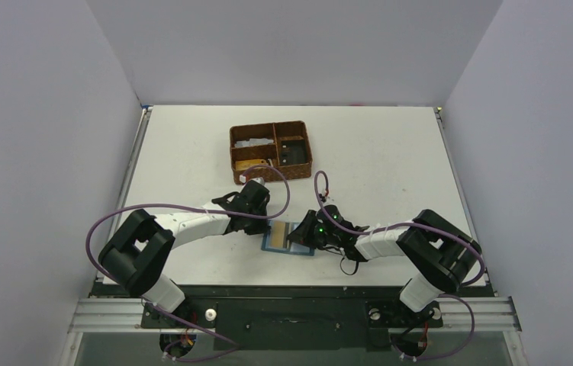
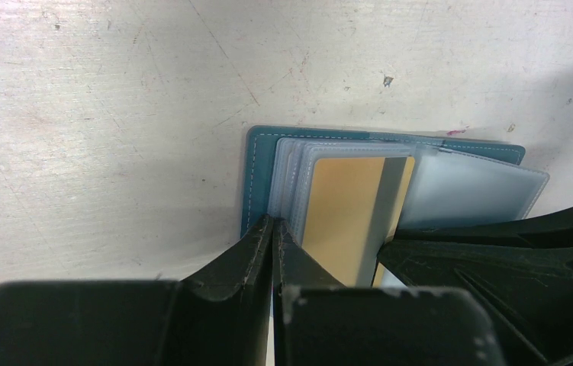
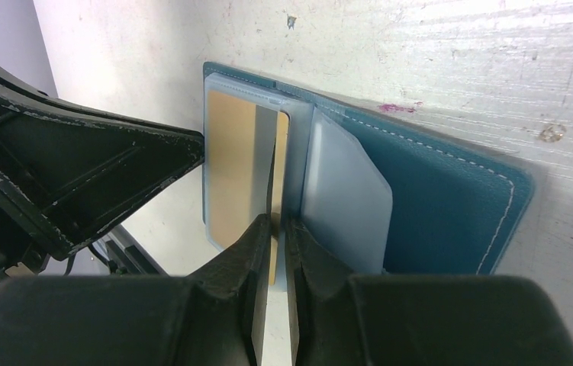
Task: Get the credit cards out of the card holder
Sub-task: Remove the credit card from the card holder.
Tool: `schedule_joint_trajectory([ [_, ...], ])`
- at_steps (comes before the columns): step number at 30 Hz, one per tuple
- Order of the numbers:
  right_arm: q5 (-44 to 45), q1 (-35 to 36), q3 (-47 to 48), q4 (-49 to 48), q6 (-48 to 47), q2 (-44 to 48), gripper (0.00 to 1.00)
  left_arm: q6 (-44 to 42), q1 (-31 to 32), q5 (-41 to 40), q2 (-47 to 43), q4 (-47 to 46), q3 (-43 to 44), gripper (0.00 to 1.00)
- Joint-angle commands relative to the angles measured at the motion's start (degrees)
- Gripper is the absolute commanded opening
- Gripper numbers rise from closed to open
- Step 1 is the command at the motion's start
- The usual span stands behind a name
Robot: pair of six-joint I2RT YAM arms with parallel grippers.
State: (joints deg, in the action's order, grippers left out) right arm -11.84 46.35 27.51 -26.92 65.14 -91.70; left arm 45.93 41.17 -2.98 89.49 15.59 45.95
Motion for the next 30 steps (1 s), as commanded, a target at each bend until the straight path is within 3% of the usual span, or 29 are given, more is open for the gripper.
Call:
schedule_joint_trajectory([
  [1,-0.1,0.7,1.9,-2.9,0.4,0.9,0.10,-0.1,0.6,-0.7,1.5,2.8,-2.0,0.00],
  [30,-1.0,0.6,1.4,-5.2,1.9,3.0,0.10,0.6,1.7,-1.2,1.5,2.7,-2.5,0.00],
])
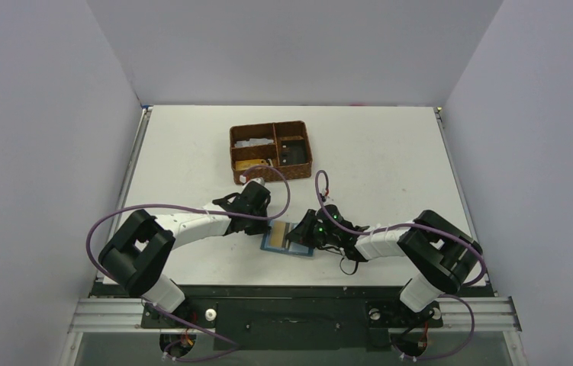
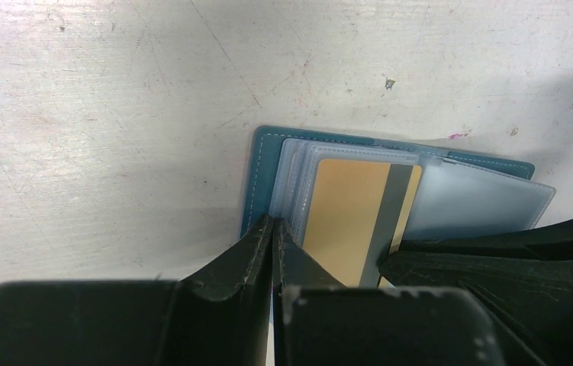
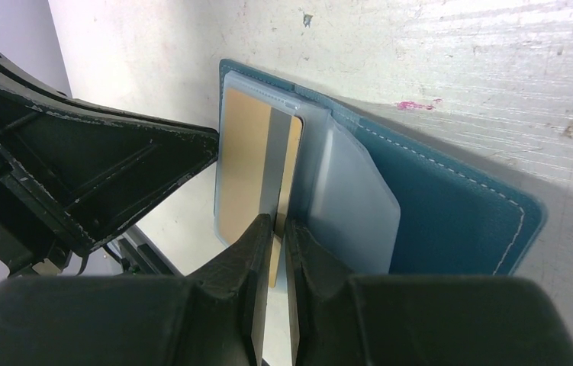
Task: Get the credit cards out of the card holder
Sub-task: Remove the credit card from the card holder.
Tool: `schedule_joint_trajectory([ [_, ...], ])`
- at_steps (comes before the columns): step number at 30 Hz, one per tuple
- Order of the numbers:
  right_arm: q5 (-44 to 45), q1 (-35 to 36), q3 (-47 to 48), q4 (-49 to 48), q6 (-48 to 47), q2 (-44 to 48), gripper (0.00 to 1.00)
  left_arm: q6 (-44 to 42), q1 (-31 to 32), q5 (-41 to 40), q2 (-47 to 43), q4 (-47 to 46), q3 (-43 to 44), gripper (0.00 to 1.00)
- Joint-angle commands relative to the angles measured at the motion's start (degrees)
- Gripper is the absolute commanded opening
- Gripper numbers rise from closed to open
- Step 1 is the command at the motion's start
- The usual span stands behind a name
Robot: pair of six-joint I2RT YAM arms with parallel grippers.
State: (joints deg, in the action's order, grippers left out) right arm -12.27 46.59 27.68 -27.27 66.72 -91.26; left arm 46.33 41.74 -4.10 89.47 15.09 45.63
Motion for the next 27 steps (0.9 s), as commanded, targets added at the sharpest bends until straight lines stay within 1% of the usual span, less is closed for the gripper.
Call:
schedule_joint_trajectory([
  [1,-0.5,0.3,1.3,-4.7,0.4,2.5,0.10,0.2,1.2,0.0,1.6,3.2,-2.2,0.00],
  [5,-0.3,0.3,1.2,-4.6,0.3,2.0,0.06,0.3,1.3,-0.1,1.8,3.3,-2.1,0.00],
  [8,-0.1,-0.3,0.3,-4.7,0.3,2.0,0.00,0.3,1.3,-0.3,1.8,3.6,-2.1,0.00],
  [13,0.1,-1.6,-1.9,-5.2,-0.2,2.7,0.00,0.0,1.0,-0.6,2.2,3.9,-2.1,0.00],
  [27,1.9,-2.6,-5.4,-4.1,-1.8,3.3,0.00,-0.2,0.6,-1.0,3.2,4.0,-2.0,0.00],
])
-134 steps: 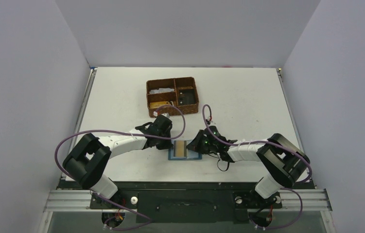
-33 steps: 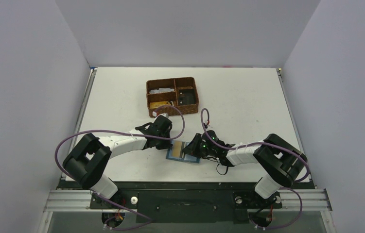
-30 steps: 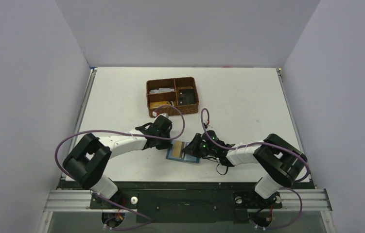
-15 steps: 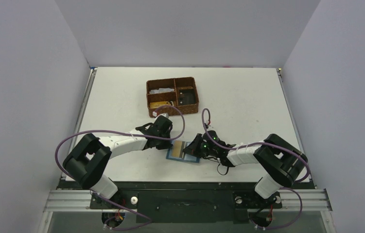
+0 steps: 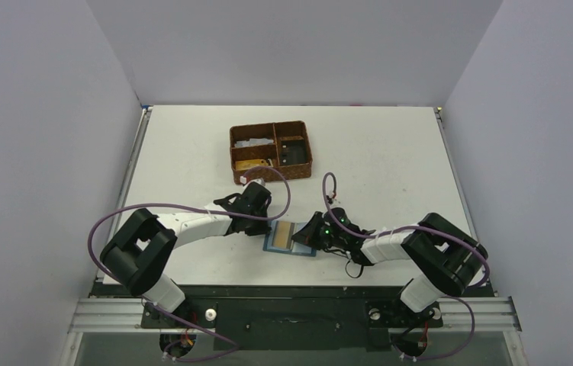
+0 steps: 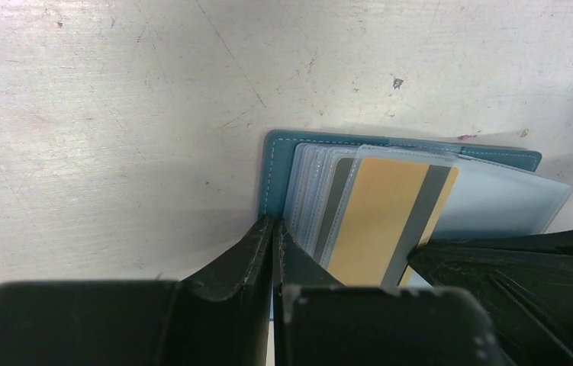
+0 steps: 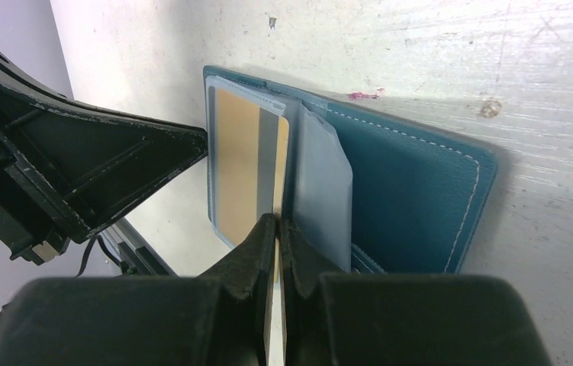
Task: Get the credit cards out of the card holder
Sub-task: Remove the credit card from the card holder.
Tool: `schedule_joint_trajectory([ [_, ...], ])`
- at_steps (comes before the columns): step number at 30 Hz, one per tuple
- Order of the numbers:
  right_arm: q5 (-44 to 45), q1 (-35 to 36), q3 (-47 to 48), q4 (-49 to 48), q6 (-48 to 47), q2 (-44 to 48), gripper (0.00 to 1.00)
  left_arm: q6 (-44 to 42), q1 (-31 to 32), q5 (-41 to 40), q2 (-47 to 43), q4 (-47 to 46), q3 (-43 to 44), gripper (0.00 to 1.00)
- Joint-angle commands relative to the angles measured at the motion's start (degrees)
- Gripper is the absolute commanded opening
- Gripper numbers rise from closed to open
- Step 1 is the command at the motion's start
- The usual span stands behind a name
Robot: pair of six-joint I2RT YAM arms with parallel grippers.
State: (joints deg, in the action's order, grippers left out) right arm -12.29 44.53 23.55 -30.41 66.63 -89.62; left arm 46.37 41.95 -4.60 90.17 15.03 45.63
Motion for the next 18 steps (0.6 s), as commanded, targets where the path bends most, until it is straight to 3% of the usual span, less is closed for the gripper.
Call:
schedule_joint_trajectory([
  [1,2.0,-0.6,-1.5,-1.0,-1.9,1.7,0.00,-0.2,0.3,-0.5,2.5,4.0,-2.1,0.00],
  [18,3.0,-0.6,-0.5,3.1,-4.3,2.4,0.00,-2.3,0.6,-1.2,-3.8,6.4,-0.1,0.00],
])
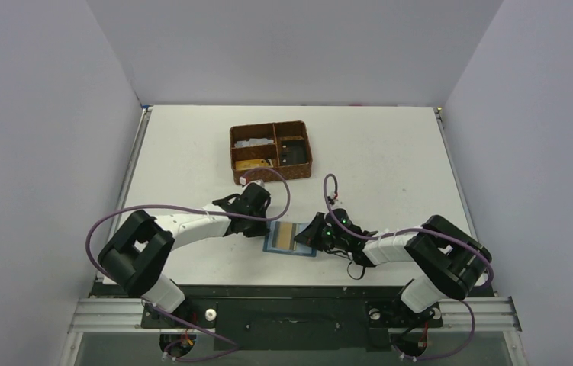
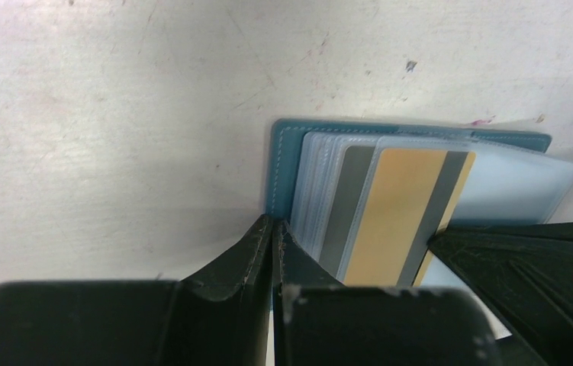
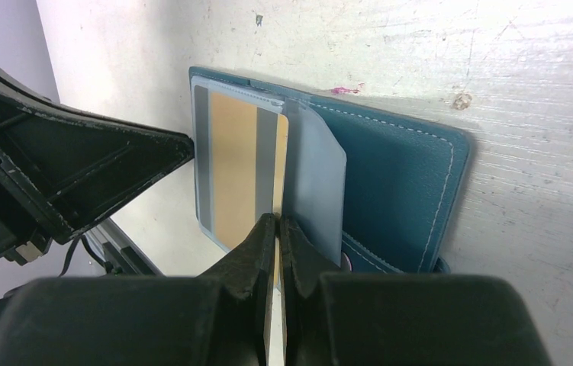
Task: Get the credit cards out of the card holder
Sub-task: Remove the credit card from the card holder.
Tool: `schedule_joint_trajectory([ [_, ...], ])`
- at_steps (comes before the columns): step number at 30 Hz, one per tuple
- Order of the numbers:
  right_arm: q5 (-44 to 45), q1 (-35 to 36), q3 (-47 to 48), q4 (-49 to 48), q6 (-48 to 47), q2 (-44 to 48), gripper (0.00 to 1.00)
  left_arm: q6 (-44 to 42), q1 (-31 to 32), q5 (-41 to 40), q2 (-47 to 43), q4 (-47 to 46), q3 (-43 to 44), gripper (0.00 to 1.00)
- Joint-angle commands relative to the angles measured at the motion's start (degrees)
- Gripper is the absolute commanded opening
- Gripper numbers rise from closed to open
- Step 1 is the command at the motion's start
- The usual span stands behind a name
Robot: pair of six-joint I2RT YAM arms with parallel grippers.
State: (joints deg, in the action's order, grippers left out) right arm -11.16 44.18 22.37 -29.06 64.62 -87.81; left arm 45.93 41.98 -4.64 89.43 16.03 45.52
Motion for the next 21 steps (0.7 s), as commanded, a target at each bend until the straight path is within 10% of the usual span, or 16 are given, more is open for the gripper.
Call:
schedule_joint_trajectory([
  [1,1.9,-0.1,1.3,1.8,-2.3,0.4,0.00,-2.0,0.7,-1.0,-3.5,5.7,0.6,0.00],
  [21,1.8,2.6,7.1,4.3,-2.8,-2.9,0.00,-2.6,3.8,0.6,-2.5,2.8,4.6,0.12],
])
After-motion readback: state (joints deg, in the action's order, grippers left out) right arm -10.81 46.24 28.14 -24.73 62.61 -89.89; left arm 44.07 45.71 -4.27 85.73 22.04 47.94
